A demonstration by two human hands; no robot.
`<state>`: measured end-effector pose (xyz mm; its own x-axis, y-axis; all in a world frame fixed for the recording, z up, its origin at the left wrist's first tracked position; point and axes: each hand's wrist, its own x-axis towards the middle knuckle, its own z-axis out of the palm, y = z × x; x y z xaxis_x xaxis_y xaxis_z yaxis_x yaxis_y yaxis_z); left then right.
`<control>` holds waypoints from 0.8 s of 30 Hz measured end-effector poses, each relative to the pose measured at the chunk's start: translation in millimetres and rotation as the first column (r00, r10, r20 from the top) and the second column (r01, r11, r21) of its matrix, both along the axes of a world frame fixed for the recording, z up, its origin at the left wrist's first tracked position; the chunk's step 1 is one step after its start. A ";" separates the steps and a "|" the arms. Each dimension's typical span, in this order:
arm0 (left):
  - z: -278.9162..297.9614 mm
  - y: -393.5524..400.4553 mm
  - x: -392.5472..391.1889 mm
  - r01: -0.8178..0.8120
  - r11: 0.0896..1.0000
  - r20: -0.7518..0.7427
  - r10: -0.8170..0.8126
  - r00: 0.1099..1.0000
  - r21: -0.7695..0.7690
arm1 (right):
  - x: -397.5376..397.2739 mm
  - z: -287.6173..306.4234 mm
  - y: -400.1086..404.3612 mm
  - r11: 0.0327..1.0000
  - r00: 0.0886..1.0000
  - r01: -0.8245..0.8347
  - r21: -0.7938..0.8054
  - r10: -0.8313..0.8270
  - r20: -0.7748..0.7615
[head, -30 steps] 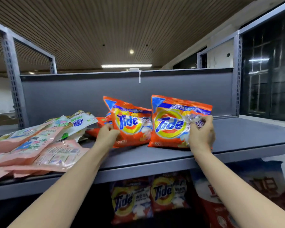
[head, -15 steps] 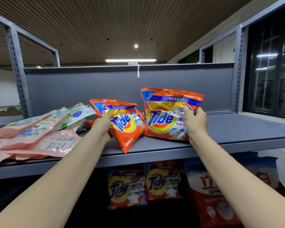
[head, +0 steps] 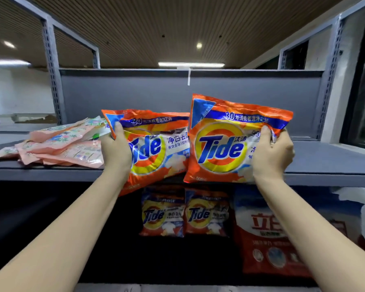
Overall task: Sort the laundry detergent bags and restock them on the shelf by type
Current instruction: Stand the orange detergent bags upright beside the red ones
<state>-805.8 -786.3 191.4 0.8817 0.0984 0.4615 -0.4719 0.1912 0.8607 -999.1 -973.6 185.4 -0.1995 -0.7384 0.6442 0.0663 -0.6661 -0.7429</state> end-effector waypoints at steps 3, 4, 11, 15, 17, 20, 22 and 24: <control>-14.5 2.8 -11.2 0.041 0.999 0.023 -0.041 0.999 0.000 | -8.8 -13.9 -1.7 0.999 0.999 -0.042 0.017 0.042 0.002; -20.6 3.5 -12.8 0.066 0.998 0.024 -0.066 0.998 -0.002 | -11.3 -20.0 -2.6 0.998 0.999 -0.049 0.025 0.049 -0.015; -90.1 3.9 -21.6 0.073 0.973 0.119 -0.101 0.988 0.220 | -18.9 -95.6 -9.0 0.991 0.979 -0.083 0.105 0.101 -0.179; -150.3 3.4 -20.7 0.022 0.907 0.195 -0.114 0.974 0.420 | -14.7 -143.5 -8.7 0.976 0.954 -0.061 0.210 0.119 -0.275; -178.2 3.4 -14.5 -0.011 0.875 0.169 -0.082 0.982 0.485 | -9.9 -161.1 -7.3 0.967 0.942 -0.037 0.254 0.119 -0.314; -213.8 -0.3 4.0 -0.017 0.862 0.028 0.003 1.000 0.507 | 1.1 -183.3 -9.0 0.925 0.939 -0.013 0.380 0.143 -0.314; -225.5 -7.5 15.8 0.017 0.875 -0.086 0.028 0.996 0.485 | 11.4 -201.1 -15.1 0.877 0.942 -0.006 0.481 0.166 -0.292; -232.1 -18.0 28.9 0.027 0.893 -0.096 0.018 0.995 0.450 | 25.2 -218.9 -23.7 0.805 0.958 -0.023 0.592 0.188 -0.218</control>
